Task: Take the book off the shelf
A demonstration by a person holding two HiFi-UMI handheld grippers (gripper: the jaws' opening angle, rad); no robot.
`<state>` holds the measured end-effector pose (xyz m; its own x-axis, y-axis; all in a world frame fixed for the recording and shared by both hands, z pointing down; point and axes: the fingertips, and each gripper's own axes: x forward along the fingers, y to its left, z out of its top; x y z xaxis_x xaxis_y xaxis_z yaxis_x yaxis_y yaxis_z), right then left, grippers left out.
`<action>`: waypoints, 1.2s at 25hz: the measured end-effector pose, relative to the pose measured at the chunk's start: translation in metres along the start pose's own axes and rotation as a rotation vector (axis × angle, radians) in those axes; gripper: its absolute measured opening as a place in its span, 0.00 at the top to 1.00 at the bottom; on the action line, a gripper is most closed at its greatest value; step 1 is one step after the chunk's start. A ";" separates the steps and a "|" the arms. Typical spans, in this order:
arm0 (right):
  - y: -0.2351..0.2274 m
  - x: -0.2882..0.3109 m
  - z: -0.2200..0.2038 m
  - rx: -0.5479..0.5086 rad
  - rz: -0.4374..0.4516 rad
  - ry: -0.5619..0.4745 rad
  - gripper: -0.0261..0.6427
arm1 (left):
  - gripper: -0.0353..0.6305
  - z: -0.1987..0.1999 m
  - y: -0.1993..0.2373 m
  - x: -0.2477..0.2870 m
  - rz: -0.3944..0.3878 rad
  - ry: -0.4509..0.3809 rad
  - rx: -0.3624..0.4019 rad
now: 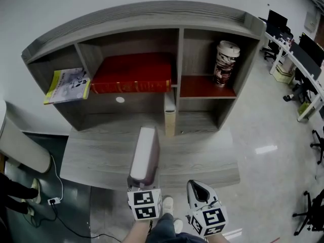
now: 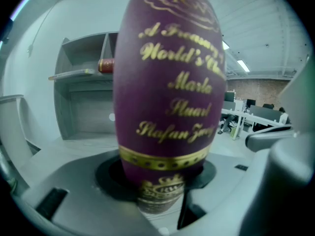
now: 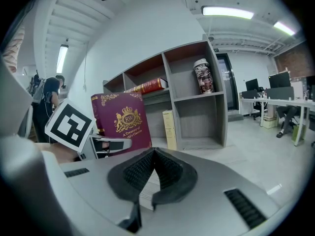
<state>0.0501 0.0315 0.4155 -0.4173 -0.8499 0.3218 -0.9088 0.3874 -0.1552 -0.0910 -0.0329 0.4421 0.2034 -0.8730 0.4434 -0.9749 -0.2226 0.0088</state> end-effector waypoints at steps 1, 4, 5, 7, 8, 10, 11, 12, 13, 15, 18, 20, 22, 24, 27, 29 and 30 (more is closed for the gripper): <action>0.001 -0.002 0.000 -0.001 0.001 -0.002 0.95 | 0.61 -0.002 -0.001 -0.003 -0.003 0.001 0.002; 0.002 -0.006 0.000 -0.004 0.001 -0.010 0.95 | 0.61 -0.005 -0.007 -0.013 -0.011 0.002 0.008; 0.001 -0.007 0.000 -0.004 0.001 -0.012 0.95 | 0.61 -0.006 -0.009 -0.016 -0.014 0.001 0.009; 0.000 -0.010 0.000 -0.004 0.001 -0.016 0.95 | 0.61 -0.009 -0.012 -0.022 -0.018 0.001 0.008; 0.000 -0.011 0.000 -0.002 0.001 -0.019 0.95 | 0.61 -0.009 -0.014 -0.025 -0.019 0.001 0.008; -0.002 -0.014 0.000 0.013 0.002 -0.024 0.95 | 0.61 -0.010 -0.017 -0.029 -0.024 -0.001 0.009; -0.004 -0.015 0.000 0.026 0.002 -0.026 0.95 | 0.61 -0.010 -0.018 -0.032 -0.026 -0.002 0.010; -0.006 -0.016 -0.001 0.041 0.002 -0.028 0.95 | 0.61 -0.010 -0.020 -0.033 -0.029 -0.003 0.012; -0.007 -0.018 -0.001 0.050 0.000 -0.028 0.95 | 0.61 -0.010 -0.021 -0.035 -0.031 -0.003 0.014; -0.011 -0.019 -0.002 0.052 -0.007 -0.025 0.95 | 0.61 -0.010 -0.023 -0.037 -0.034 -0.004 0.018; -0.015 -0.021 -0.003 0.039 -0.017 -0.019 0.95 | 0.61 -0.008 -0.026 -0.039 -0.037 -0.009 0.020; -0.017 -0.023 -0.004 0.026 -0.028 -0.015 0.95 | 0.61 -0.006 -0.029 -0.040 -0.043 -0.012 0.020; -0.019 -0.025 -0.004 0.014 -0.037 -0.014 0.95 | 0.61 -0.005 -0.032 -0.041 -0.050 -0.015 0.020; -0.020 -0.026 -0.003 0.005 -0.042 -0.018 0.95 | 0.61 -0.003 -0.035 -0.043 -0.055 -0.019 0.020; -0.022 -0.027 -0.001 0.000 -0.048 -0.025 0.95 | 0.61 0.000 -0.037 -0.046 -0.063 -0.025 0.023; -0.023 -0.027 0.000 0.000 -0.053 -0.028 0.95 | 0.61 0.001 -0.038 -0.048 -0.069 -0.028 0.024; -0.023 -0.027 0.000 0.001 -0.053 -0.028 0.95 | 0.61 0.002 -0.039 -0.050 -0.073 -0.028 0.025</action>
<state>0.0828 0.0456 0.4098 -0.3679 -0.8789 0.3036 -0.9297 0.3411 -0.1392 -0.0633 0.0185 0.4182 0.2762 -0.8659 0.4170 -0.9550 -0.2962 0.0177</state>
